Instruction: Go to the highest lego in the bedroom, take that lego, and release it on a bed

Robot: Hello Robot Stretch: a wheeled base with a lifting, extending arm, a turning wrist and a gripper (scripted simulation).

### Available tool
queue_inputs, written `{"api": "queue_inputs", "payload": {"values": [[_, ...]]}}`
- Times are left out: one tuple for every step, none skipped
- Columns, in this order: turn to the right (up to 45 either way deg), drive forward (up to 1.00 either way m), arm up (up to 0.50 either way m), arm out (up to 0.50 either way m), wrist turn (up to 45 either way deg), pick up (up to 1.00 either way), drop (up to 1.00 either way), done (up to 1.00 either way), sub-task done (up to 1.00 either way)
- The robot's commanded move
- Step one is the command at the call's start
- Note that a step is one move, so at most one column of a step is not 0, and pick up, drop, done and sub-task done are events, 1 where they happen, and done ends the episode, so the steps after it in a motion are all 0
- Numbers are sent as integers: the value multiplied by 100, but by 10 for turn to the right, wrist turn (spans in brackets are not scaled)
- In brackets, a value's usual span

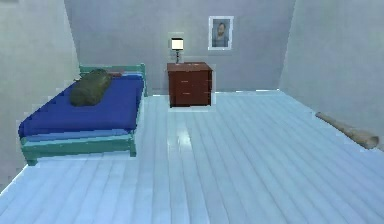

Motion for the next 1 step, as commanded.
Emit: {"api": "queue_inputs", "payload": {"values": [[0,100,0,0,0,0,0,0,0]]}}
